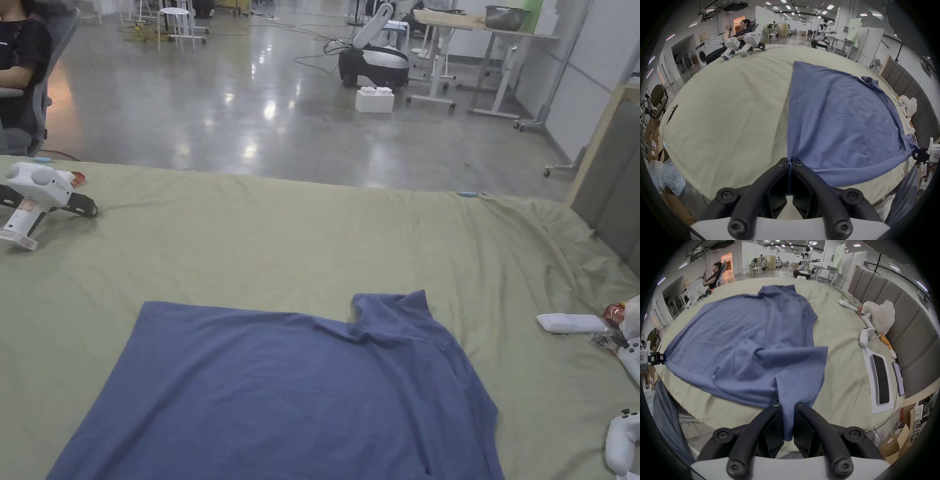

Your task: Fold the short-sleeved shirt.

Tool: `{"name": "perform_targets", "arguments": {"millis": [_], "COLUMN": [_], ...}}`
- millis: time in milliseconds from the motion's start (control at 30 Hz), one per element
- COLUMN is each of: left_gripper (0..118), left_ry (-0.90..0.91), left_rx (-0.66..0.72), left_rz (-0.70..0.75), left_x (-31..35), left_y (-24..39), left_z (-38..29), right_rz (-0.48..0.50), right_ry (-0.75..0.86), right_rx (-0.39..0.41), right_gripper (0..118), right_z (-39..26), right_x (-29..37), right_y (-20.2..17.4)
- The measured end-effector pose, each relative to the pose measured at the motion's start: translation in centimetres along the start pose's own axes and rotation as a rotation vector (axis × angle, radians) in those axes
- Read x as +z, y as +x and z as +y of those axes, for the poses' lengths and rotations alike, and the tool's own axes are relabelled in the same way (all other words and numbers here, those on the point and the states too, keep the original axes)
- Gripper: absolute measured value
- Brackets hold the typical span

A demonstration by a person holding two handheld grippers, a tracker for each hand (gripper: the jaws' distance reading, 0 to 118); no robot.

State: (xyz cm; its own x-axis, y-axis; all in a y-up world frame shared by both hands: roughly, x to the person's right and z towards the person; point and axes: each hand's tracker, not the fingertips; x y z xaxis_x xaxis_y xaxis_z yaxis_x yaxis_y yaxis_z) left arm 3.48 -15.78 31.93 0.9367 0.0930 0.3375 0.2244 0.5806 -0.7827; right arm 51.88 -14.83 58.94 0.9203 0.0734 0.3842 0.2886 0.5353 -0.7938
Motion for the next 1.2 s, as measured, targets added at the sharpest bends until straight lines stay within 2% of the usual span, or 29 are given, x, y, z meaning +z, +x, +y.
{"name": "perform_targets", "arguments": {"millis": [133, 300, 533, 833, 1100, 1167, 1200], "left_gripper": [0, 0, 0, 0, 1, 3, 7], "left_ry": [0.098, 0.152, 0.174, 0.081, 0.010, 0.010, 0.013], "left_rx": [0.045, 0.044, 0.047, 0.044, 0.087, 0.083, 0.082], "left_rz": [-0.041, -0.048, -0.049, -0.002, 0.010, 0.017, 0.020], "left_x": [1.3, 1.3, -1.8, -8.8, -13.3, -14.3, -14.2], "left_y": [0.1, 0.8, 1.4, 2.6, 2.5, 2.0, 2.0], "left_z": [1.6, 5.2, 11.2, 15.8, 16.8, 16.8, 16.7], "right_rz": [0.048, 0.030, 0.025, 0.027, 0.007, -0.030, -0.051], "right_ry": [0.110, 0.178, 0.230, 0.158, 0.089, 0.094, 0.100], "right_rx": [-0.067, -0.065, -0.084, -0.136, -0.134, -0.128, -0.123], "right_gripper": [5, 5, 5, 5, 7, 18, 30], "right_z": [2.2, 6.1, 11.7, 16.9, 17.6, 17.4, 17.2], "right_x": [1.8, 2.0, -0.8, -8.6, -13.6, -13.8, -13.8], "right_y": [0.9, 1.3, 1.8, 2.9, 2.6, 2.3, 2.2]}}
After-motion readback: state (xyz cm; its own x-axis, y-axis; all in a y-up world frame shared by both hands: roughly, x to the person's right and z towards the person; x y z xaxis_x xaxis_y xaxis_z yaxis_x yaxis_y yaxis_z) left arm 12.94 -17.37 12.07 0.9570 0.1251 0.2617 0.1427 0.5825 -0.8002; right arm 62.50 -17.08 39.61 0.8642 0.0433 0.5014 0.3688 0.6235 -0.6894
